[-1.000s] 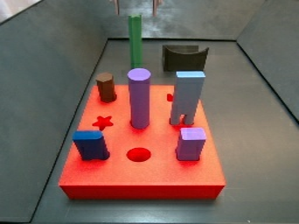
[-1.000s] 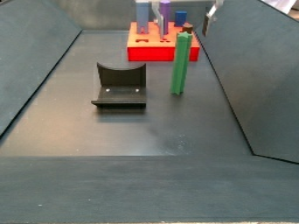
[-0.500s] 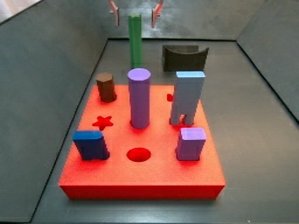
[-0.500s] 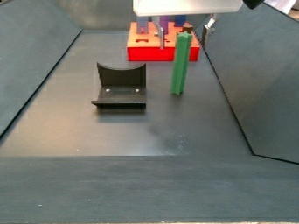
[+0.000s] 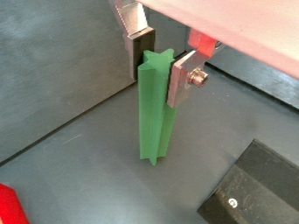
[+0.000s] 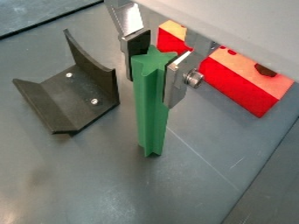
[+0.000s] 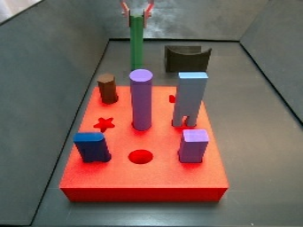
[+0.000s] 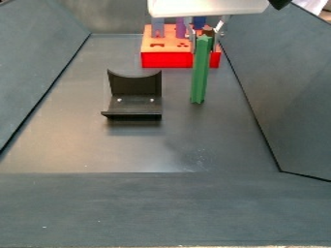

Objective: Pick up the star object. Move up. Move to above the board. Insert the star object.
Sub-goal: Pick up the star object.

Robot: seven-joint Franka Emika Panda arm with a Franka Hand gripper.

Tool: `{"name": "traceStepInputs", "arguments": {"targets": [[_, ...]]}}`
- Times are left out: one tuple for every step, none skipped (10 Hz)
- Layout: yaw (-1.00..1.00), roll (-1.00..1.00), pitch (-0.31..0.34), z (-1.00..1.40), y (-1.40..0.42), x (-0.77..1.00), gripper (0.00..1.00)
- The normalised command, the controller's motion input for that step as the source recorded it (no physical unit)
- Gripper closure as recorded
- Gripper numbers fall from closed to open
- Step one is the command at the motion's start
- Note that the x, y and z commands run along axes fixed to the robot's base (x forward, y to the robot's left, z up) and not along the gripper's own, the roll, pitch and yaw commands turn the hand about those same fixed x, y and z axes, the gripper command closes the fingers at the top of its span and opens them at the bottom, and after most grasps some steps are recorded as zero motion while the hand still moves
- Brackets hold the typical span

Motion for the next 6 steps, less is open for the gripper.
{"name": "traceStepInputs", "arguments": {"targets": [[0.00, 0.00, 0.000, 0.00, 0.00, 0.00, 1.00], [0.00, 0.00, 0.000, 0.00, 0.00, 0.00, 1.00], [0.00, 0.00, 0.000, 0.00, 0.00, 0.00, 1.00], [0.00, 0.00, 0.000, 0.00, 0.00, 0.00, 1.00], [0.00, 0.00, 0.000, 0.00, 0.00, 0.00, 1.00], [0.00, 0.00, 0.000, 0.00, 0.00, 0.00, 1.00]]}}
